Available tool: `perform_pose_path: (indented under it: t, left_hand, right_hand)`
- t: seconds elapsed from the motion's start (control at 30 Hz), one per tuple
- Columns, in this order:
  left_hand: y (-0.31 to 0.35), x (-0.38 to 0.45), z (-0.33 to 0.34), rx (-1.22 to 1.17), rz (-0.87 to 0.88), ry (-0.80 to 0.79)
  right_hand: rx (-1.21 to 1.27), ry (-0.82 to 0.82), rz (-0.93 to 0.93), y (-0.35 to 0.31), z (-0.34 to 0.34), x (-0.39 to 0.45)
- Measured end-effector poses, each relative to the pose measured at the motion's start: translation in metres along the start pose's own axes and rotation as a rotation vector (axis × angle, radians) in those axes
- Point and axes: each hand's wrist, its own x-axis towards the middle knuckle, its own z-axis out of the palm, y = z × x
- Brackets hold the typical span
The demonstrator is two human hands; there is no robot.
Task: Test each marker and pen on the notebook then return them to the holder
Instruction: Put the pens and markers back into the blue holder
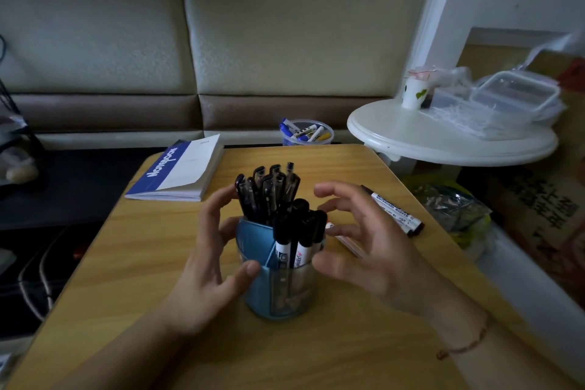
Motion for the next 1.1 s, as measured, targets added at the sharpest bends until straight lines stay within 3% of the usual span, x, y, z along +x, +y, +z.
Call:
perform_pose_path:
  t: [0.17,0.3,0.43,0.53,0.7,1.1]
  left_hand:
    - [0.002,0.000,-0.002,0.058,0.042,0.011]
    - [0.005,0.000,0.001,0.162,0.184,0.089]
    - [0.012,0.003,0.010,0.221,0.136,0.028]
    - [0.018,0.003,0.012,0.222,0.068,0.020]
    - [0.019,0.005,0.008,0.290,0.115,0.066]
    - [0.010,-0.001,0.003,0.345,-0.005,0.108]
  right_hand:
    - [-0.130,-0.125,0.107,-0.001,0.007,0.006]
    - [-0.129,-0.184,0.127,0.008,-0.006,0.000]
    - [-0.101,0.015,0.210,0.041,-0.035,0.005]
    - [-0.511,0.120,0.349,0.061,-0.036,0.019]
    - [-0.723,-0.048,0.470,0.064,-0.015,0.034]
    - [-0.857,-0.142,0.509,0.054,-0.005,0.029]
